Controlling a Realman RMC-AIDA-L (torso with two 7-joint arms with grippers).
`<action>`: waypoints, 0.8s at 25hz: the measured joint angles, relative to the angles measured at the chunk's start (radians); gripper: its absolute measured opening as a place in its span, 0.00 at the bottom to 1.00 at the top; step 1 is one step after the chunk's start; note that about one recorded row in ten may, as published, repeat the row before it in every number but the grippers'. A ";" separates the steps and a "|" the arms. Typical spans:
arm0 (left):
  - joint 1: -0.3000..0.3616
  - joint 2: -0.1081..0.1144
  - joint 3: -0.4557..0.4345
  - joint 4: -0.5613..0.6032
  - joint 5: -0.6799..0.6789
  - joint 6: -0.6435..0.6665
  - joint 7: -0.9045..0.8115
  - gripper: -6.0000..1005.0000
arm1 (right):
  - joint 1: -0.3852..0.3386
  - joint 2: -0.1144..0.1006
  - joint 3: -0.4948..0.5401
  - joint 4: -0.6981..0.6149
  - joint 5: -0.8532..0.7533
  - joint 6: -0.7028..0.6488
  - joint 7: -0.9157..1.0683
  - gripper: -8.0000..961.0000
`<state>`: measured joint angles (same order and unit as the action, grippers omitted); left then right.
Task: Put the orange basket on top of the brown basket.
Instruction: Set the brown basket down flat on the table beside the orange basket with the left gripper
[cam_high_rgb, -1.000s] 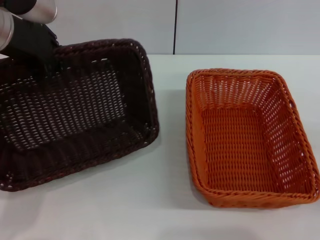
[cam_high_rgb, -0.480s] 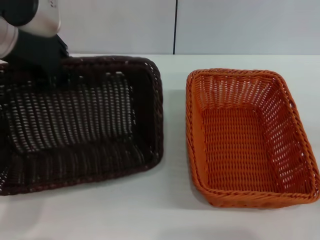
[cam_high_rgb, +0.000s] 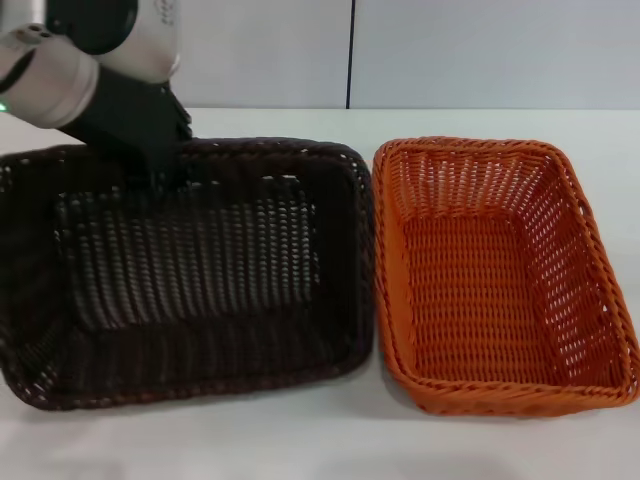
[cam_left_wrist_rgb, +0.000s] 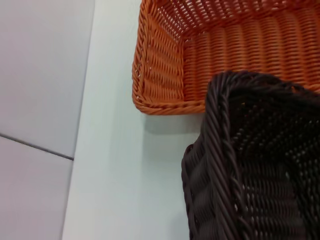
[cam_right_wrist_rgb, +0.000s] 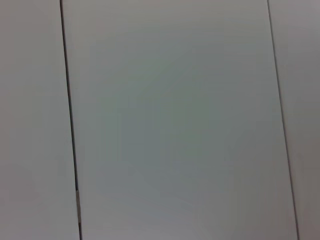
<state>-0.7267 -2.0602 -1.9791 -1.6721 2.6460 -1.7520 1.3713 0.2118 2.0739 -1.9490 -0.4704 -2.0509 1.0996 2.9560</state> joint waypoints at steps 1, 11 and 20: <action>-0.008 0.000 0.002 0.022 0.004 0.010 -0.003 0.19 | 0.000 0.000 0.000 0.001 0.000 0.000 0.000 0.76; -0.076 0.003 0.074 0.243 0.090 0.140 -0.015 0.19 | 0.007 -0.003 0.002 0.003 0.000 0.000 0.000 0.76; -0.079 -0.005 0.134 0.254 0.121 0.268 -0.035 0.30 | 0.010 -0.005 0.002 0.006 0.000 -0.001 0.000 0.76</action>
<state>-0.8056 -2.0656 -1.8454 -1.4178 2.7672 -1.4845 1.3366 0.2223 2.0691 -1.9465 -0.4648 -2.0508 1.0982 2.9559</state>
